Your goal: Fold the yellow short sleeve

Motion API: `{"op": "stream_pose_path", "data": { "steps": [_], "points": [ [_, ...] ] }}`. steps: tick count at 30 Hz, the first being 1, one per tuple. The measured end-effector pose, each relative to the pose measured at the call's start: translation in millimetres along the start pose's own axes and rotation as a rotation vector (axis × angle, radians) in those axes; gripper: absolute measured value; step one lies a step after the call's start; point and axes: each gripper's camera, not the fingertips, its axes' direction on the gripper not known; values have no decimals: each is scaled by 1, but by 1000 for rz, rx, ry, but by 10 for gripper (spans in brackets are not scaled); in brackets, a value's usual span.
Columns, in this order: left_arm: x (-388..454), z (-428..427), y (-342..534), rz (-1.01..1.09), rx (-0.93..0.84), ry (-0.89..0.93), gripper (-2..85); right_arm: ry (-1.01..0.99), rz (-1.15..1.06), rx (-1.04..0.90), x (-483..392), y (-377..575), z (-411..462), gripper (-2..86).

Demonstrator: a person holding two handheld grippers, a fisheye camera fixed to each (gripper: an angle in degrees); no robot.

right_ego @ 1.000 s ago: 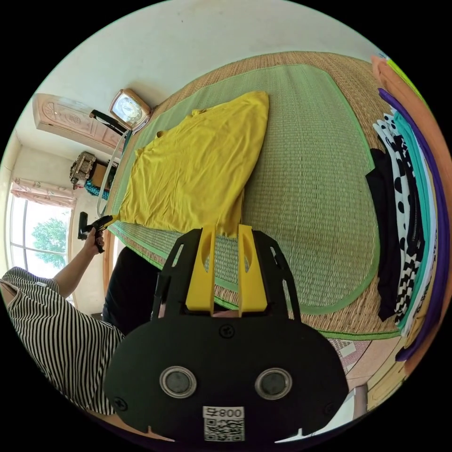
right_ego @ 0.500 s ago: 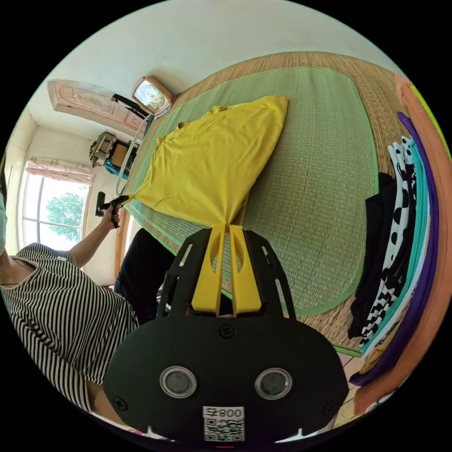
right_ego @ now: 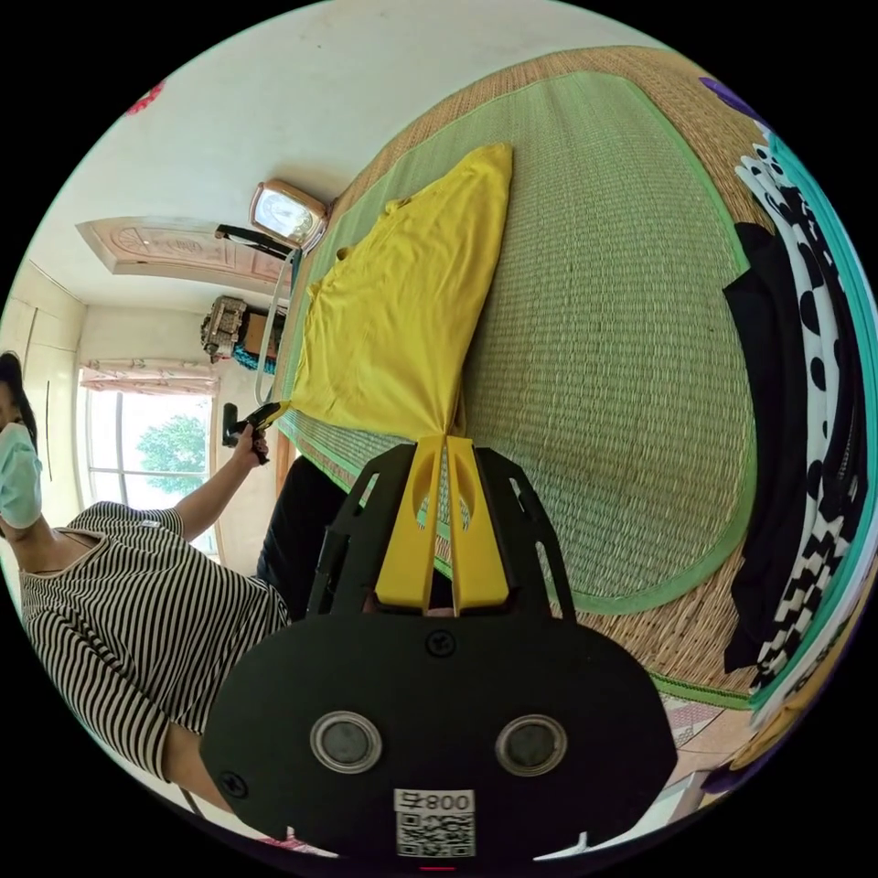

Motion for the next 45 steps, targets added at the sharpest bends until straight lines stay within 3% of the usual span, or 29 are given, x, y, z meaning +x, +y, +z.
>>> {"op": "stream_pose_path", "data": {
  "steps": [8,14,23,29,36,41,45],
  "points": [
    [30,-3,44,-50,123,11,44,-28,-18,52,6,12,-1,13],
    [67,34,59,-37,76,89,58,9,-48,82,0,24,6,50],
    [156,86,68,103,10,191,52,124,-121,38,-16,17,17,3],
    [254,140,80,329,-102,260,56,137,-139,64,-16,23,5,0],
    [426,232,112,749,-284,339,80,124,-168,93,-22,22,-5,0],
    [540,287,149,1047,-338,257,104,101,-200,133,-34,20,-17,0],
    [607,323,177,1220,-291,49,91,81,-236,142,-45,12,-25,1]
  ]
}}
